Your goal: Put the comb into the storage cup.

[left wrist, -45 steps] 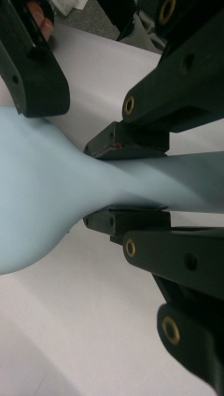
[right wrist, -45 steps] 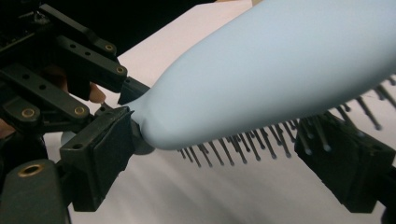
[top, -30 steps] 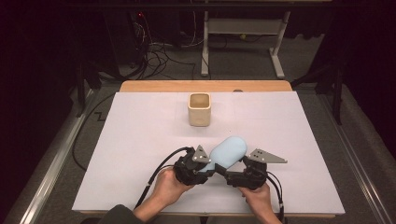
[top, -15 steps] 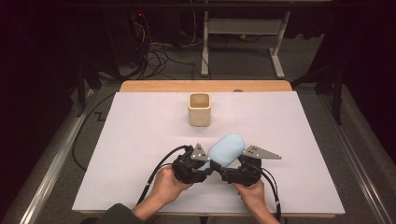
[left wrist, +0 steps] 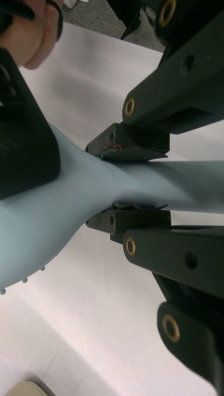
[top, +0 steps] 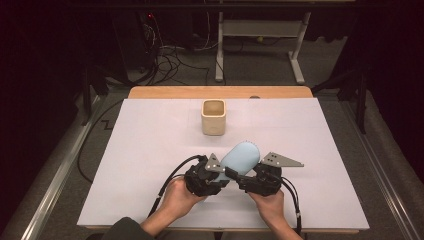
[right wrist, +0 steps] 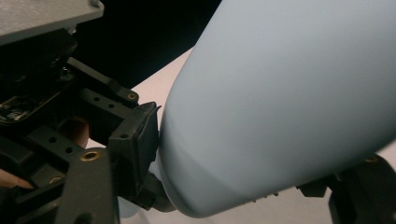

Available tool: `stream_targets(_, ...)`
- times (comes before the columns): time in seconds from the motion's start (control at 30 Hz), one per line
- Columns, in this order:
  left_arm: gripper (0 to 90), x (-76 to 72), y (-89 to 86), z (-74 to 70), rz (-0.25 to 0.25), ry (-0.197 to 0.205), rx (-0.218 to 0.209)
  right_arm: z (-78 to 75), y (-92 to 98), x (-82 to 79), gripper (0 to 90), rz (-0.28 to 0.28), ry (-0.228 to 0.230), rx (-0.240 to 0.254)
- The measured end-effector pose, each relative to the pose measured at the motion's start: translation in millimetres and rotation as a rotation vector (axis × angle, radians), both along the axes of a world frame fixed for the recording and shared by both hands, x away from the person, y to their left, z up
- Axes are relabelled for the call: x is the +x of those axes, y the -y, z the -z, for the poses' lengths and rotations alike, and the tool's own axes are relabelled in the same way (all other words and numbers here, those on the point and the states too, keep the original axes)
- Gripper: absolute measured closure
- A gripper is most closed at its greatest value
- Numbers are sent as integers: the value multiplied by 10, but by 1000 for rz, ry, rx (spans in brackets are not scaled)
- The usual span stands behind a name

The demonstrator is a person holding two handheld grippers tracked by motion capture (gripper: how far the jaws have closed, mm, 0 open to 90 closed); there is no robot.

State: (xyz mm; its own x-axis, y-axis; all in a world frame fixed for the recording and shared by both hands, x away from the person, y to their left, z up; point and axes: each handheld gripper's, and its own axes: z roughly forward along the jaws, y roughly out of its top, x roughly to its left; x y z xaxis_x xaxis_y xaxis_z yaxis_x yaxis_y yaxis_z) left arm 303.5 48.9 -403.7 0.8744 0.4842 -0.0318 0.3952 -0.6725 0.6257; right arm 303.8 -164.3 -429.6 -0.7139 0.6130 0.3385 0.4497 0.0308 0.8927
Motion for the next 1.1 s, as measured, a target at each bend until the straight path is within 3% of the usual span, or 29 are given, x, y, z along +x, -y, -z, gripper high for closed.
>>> stream_targets(0.5, 688, -6, -143, -81, -14, 4, -12, -211, -71, 83, 537, -138, -39, 40)
stream_targets(0.8, 677, -40, -199, -100, -16, 25, -21, -274, -124, 96, 557, -163, -58, 29)
stream_targets(1.0, 556, -49, -283, -116, -30, 45, -43, -306, -148, 117, 556, -172, -64, -1)
stream_targets(1.1, 505, -41, -336, -107, -42, 36, -63, -319, -147, 118, 556, -174, -67, -8)
